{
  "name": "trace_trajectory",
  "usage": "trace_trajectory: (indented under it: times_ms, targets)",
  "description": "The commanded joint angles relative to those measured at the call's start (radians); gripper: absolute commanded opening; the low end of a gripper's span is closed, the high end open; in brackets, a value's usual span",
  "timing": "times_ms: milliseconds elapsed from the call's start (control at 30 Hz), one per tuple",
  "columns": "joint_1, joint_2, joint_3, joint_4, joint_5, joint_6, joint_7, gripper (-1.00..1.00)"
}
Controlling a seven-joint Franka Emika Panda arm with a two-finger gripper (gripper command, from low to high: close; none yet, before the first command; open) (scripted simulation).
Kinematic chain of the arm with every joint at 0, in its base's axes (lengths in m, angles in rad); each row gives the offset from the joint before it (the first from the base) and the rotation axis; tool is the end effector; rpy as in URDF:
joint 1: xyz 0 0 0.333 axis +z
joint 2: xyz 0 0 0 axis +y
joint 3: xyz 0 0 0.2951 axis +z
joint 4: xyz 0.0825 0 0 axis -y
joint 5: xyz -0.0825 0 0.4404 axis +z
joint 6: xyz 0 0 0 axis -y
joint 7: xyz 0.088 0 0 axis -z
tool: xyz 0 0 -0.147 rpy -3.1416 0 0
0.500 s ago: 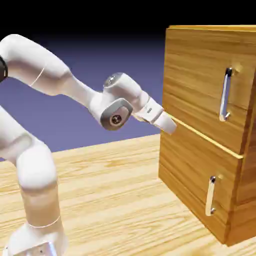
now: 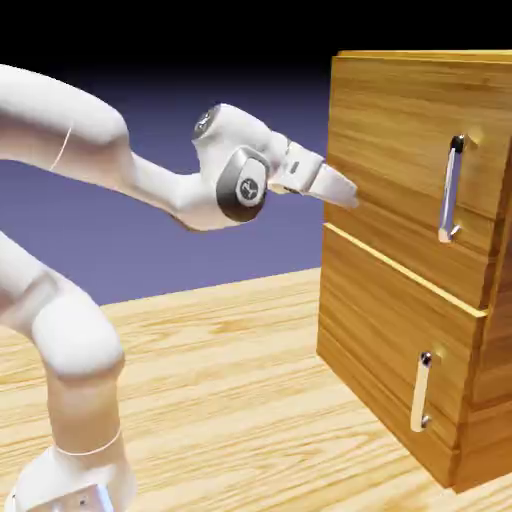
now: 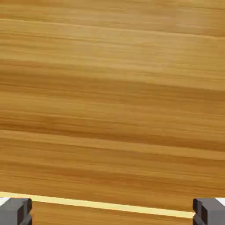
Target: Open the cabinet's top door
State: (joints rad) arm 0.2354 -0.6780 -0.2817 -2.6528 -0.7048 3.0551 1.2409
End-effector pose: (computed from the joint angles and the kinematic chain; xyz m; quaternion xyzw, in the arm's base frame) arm 0.4837 0.0254 0.5058 -0.8112 0.2791 -0.4780 0.1884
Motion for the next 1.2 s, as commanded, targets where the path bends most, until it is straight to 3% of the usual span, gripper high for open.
trace_trajectory:
  times_ms: [0,1167]
  targets:
    - [0.014,-0.007,-0.017,0.01,-0.044,0.001,0.031,0.0]
    - [0.496,-0.24,-0.626,0.349,-1.566,0.04,1.11,0.0]
